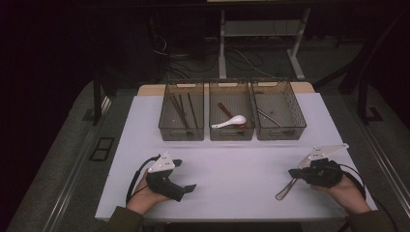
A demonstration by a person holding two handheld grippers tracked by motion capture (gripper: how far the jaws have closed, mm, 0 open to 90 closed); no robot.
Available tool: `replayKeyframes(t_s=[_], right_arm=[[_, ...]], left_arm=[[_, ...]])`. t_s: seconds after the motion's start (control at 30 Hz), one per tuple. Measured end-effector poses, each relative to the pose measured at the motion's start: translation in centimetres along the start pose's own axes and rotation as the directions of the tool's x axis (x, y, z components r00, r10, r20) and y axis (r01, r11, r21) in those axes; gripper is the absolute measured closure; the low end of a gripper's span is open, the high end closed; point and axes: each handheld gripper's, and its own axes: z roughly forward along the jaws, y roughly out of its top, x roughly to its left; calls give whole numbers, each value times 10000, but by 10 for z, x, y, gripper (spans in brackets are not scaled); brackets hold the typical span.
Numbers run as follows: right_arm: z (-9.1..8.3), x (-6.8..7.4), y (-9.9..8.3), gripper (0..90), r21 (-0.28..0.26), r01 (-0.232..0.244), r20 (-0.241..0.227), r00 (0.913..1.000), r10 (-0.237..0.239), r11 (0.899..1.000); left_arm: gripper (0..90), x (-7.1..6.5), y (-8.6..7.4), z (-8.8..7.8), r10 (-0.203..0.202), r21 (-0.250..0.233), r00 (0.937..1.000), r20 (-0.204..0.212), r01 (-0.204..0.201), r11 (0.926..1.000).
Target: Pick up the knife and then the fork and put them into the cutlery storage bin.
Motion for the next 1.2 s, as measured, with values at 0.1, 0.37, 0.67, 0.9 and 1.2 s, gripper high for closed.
replayKeyframes(t_s=[0.1, 0.37, 0.67, 0.9, 1.2], right_arm=[[0, 6, -6, 891, 170, 112, -98, 9999, -110, 9998], [4, 19, -19, 891, 533, 380, -441, 9984, -357, 9979], [15, 26, -21, 891, 678, 472, -780, 9961, -419, 9966], [21, 26, -16, 892, 560, 491, -773, 9960, -447, 9972], [33, 25, -4, 892, 488, 667, -682, 9957, -633, 9966]], left_arm=[[0, -1, 0, 1, -3, -18, 10000, -47, 3, 10000], [0, -1, 0, 1, 24, 1, 9999, -125, -24, 10000], [0, -2, 0, 2, -29, -54, 10000, -81, 28, 10000], [0, -2, 1, 2, -47, -38, 10000, -72, 47, 10000], [0, -2, 1, 2, -78, -50, 9999, -71, 77, 10000]])
